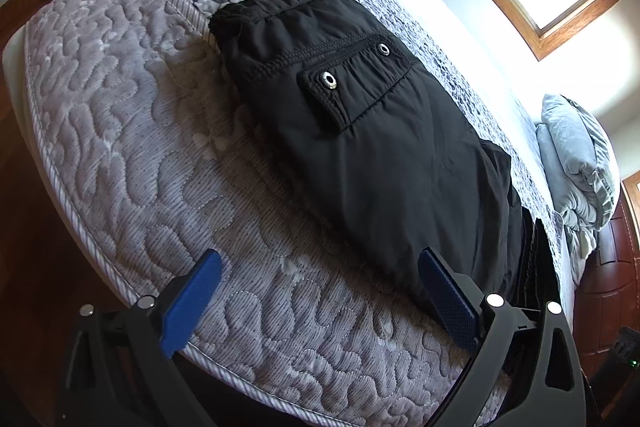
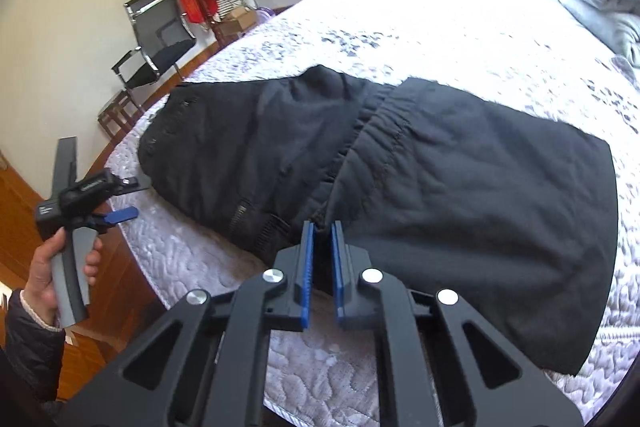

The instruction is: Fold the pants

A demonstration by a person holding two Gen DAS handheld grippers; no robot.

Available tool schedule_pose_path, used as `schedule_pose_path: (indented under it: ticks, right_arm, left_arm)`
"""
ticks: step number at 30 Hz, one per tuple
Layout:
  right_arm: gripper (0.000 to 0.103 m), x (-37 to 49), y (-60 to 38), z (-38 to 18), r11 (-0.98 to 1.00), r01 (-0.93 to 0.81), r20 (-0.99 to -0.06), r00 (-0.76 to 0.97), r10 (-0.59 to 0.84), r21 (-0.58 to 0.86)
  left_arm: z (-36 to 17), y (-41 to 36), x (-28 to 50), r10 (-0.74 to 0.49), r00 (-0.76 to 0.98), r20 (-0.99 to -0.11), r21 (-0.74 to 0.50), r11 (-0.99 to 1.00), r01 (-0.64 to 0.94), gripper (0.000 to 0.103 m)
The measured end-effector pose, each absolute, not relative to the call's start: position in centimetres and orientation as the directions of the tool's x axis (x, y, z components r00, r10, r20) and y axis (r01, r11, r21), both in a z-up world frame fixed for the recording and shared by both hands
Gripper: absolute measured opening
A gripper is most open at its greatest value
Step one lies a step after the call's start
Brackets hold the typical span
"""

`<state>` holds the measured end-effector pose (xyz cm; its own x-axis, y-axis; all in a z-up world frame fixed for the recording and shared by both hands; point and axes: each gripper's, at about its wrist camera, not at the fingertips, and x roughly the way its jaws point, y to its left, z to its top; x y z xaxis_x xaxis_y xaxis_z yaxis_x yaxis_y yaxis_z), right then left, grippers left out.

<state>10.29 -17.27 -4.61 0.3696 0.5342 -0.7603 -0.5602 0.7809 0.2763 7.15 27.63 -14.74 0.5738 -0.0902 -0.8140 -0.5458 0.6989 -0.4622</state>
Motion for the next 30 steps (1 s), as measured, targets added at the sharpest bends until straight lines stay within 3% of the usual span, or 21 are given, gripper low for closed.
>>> schedule_pose_path:
  ticks: [10,12,13,14,23,30]
  right_arm:
    - [0.009,11.0,-15.7,-8.7,0.786,-0.539,-0.810,0.289,0.510,0.303]
    - [0.020,11.0,-16.1,-8.6,0.779,-0.535,-0.804,0.275,0.527,0.328]
    - [0.032,11.0,-16.4,-8.5,0.771,-0.529,-0.799,0.255,0.544,0.356]
    - [0.035,10.9,-16.6,-8.2,0.761,-0.527,-0.788,0.248,0.564,0.379]
    - [0.035,10.0,-25.8,-4.1,0.769,-0.392,-0.681,0.367,0.634,0.505]
    - [0.036,9.6,-35.9,-4.7,0.836,-0.190,-0.687,0.491,0.535,0.515]
  left_arm:
    - [-14.8,27.8,7.2,-0.095,0.573,-0.814,-0.466,0.696,-0.547,0.099]
    - [-14.7,28.0,7.3,-0.098,0.574,-0.813,-0.471,0.689,-0.551,0.099]
    - [-14.7,28.2,7.4,-0.106,0.575,-0.811,-0.481,0.682,-0.551,0.099]
    - [-14.7,28.3,7.5,-0.113,0.577,-0.809,-0.488,0.675,-0.553,0.099]
    - [-14.3,31.0,7.3,-0.225,0.665,-0.712,-0.660,0.539,-0.523,0.099]
    - [-16.2,34.5,6.5,-0.309,0.759,-0.572,-0.817,0.296,-0.495,0.099]
